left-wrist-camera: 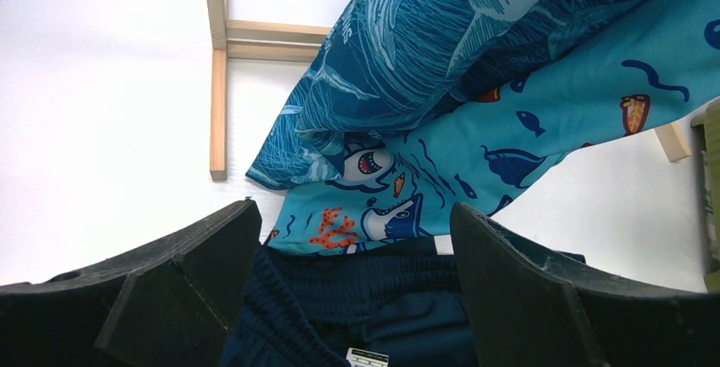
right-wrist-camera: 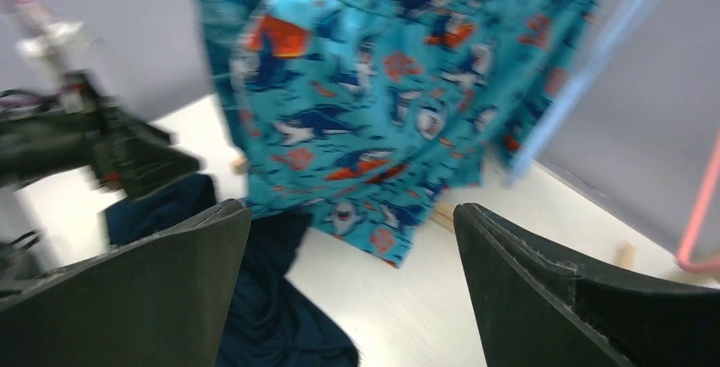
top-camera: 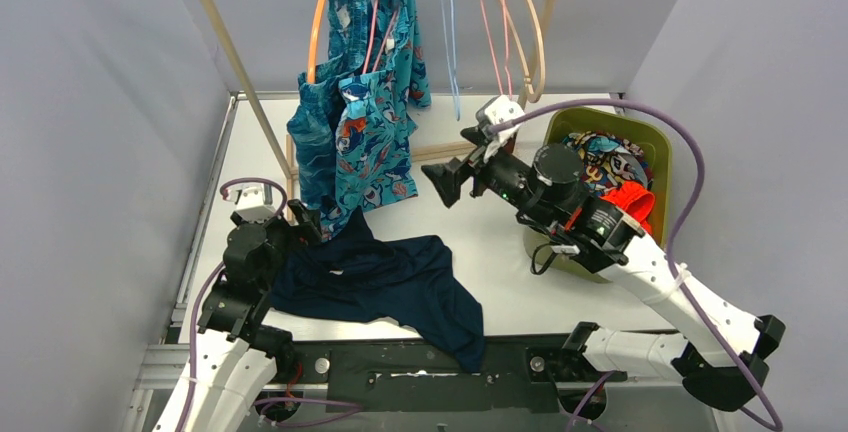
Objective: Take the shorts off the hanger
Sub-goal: Adjust the shorts at the center of the board.
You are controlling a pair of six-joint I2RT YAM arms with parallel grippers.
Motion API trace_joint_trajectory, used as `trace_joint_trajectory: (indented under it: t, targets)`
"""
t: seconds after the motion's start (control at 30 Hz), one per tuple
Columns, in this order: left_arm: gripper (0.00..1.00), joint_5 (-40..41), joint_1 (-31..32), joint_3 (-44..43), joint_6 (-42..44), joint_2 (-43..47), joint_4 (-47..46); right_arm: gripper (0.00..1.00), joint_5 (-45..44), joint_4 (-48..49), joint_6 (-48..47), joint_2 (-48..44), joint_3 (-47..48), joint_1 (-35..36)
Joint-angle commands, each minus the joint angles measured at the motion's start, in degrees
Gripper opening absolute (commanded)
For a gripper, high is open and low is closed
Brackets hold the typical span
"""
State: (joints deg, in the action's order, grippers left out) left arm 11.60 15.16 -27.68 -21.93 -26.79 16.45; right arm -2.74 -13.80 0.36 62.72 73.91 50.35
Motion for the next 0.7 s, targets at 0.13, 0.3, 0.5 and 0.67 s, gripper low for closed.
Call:
trace_joint_trajectory:
  t: [0.13, 0.3, 0.5, 0.67]
  targets:
    - [0.83, 1.08, -0.92, -0.88, 0.58, -0.15, -2.62, 0.96, 31.0, 2.31, -4.56, -4.28, -3.54, 1.71]
    - [0.83, 1.53, -0.93, -0.8, 0.38, 0.26, -2.61, 0.98, 34.84, 1.3, -10.39, -0.44, -7.9, 6.97]
    - [0.83, 2.53, -1.03, -0.88, 0.31, -0.19, -2.4, 0.98, 32.55, 4.24, -10.05, 7.08, -12.38, 10.58]
    - [0.83, 4.83, -1.19, -1.21, -0.01, -0.52, -1.47, 0.98, 20.81, 4.19, -10.42, 17.09, -11.87, 13.23]
